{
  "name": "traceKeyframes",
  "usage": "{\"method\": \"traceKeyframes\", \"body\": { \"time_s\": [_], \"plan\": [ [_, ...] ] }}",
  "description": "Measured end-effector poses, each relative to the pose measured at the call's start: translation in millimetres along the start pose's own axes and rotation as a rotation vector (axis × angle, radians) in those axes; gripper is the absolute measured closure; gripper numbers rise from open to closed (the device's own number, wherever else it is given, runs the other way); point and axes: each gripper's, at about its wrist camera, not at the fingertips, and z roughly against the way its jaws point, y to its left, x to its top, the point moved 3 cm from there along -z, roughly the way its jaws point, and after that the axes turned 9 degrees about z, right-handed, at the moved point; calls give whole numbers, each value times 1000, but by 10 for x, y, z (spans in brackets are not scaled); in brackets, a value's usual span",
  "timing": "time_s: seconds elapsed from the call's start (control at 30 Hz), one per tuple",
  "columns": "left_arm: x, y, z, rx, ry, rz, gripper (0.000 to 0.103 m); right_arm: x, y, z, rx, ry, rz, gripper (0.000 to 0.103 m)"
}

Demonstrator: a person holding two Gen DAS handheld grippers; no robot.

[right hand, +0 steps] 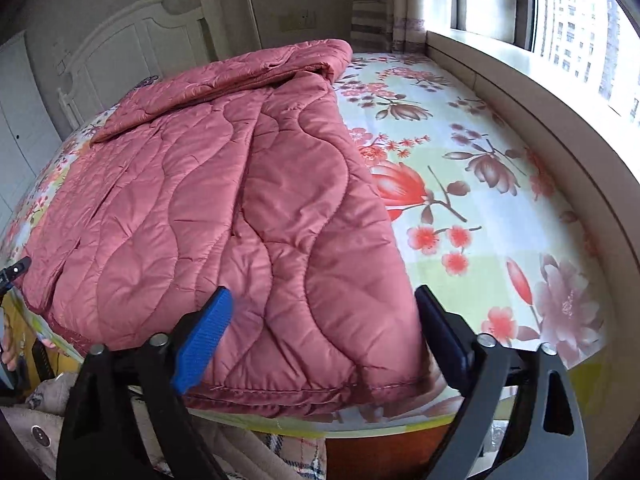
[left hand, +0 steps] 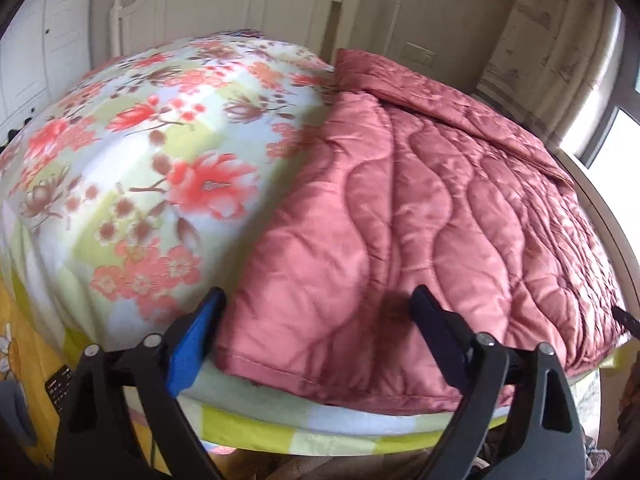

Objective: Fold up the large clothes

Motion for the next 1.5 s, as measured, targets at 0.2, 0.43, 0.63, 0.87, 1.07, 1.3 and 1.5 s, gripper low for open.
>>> {"method": "traceKeyframes", "body": {
  "time_s": [0.2, 0.43, 0.63, 0.87, 1.07, 1.3, 1.5],
  "plan": [
    [-28, -34, 20, -15, -9, -25, 25, -9, -38, 64, 53, -7, -20, 32],
    [21, 211, 84, -44, -24, 66, 17, -134, -394, 122, 85, -5, -154, 18],
    [-73, -104, 51, -91, 1, -16, 18, -50, 94, 51, 176, -26, -42, 31],
    [-165, -250, 42, -75, -20, -99, 59, -15, 281, -35, 244, -87, -50, 78],
    [-157, -204, 107, -176, -20, -37, 80, -36, 201, -6, 288, -108, -93, 79],
    [-127, -168, 393, -227, -52, -38, 81, -1, 201, 210, 340, -172, -55, 80],
    [-289, -56, 858, -344, -81, -59, 81, -3, 193, 723, 499, -294, -12, 80]
  ]
}}
